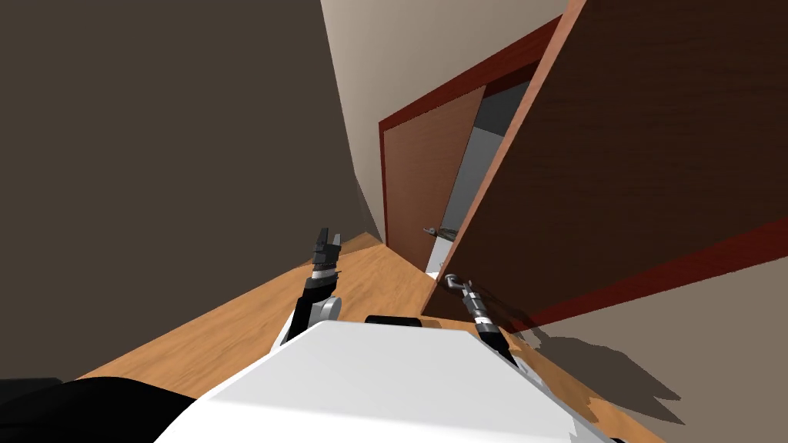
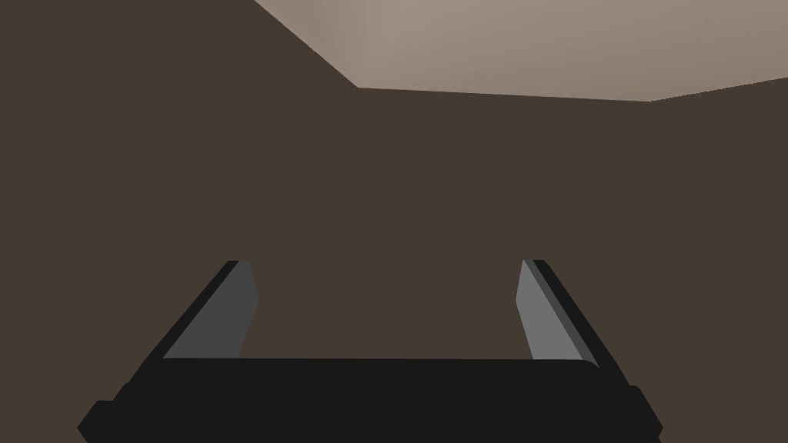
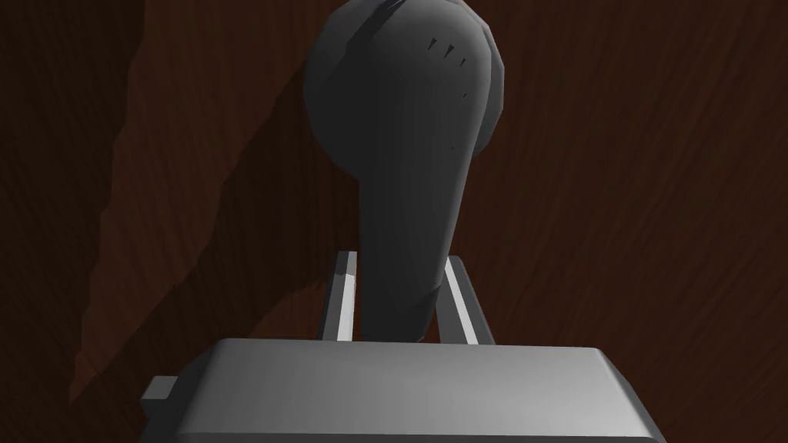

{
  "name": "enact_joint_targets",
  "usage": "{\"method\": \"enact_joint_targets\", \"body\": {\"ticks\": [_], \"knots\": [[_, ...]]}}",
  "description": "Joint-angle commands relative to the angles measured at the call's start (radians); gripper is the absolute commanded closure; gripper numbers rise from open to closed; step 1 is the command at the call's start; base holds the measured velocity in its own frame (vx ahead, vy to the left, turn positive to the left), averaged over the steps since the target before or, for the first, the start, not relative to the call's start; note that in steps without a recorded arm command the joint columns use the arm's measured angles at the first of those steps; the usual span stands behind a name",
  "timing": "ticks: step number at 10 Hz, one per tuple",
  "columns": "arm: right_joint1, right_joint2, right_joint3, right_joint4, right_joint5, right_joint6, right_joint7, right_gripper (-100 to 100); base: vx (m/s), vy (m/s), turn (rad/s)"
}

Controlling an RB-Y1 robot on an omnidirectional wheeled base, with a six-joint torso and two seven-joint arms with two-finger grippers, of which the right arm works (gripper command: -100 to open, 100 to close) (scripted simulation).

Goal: Pull the door open

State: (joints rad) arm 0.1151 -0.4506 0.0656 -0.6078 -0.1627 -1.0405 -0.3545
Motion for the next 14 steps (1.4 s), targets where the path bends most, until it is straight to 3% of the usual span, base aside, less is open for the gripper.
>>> {"method": "enact_joint_targets", "body": {"ticks": [1, 3, 4, 7, 9, 11, 12, 14], "knots": [[0.018, -0.009, 0.013, 0.004, 0.004, -0.033, -0.012, 100, -0.154, -0.030, 0.151], [0.036, -0.019, 0.025, 0.009, 0.007, -0.066, -0.023, 100, -0.206, -0.050, 0.146], [0.036, -0.019, 0.025, 0.009, 0.007, -0.066, -0.023, 100, -0.067, -0.053, 0.027], [0.070, -0.036, 0.049, 0.017, 0.014, -0.126, -0.044, 100, -0.117, -0.050, 0.129], [0.082, -0.042, 0.057, 0.020, 0.016, -0.148, -0.052, 100, -0.126, -0.034, 0.085], [0.103, -0.054, 0.073, 0.025, 0.021, -0.188, -0.066, 100, -0.153, -0.045, 0.117], [0.104, -0.059, 0.059, 0.010, 0.014, -0.166, -0.058, 100, -0.078, -0.034, 0.013], [0.073, -0.053, 0.067, 0.027, 0.030, -0.156, -0.063, 100, -0.190, -0.035, 0.093]]}}
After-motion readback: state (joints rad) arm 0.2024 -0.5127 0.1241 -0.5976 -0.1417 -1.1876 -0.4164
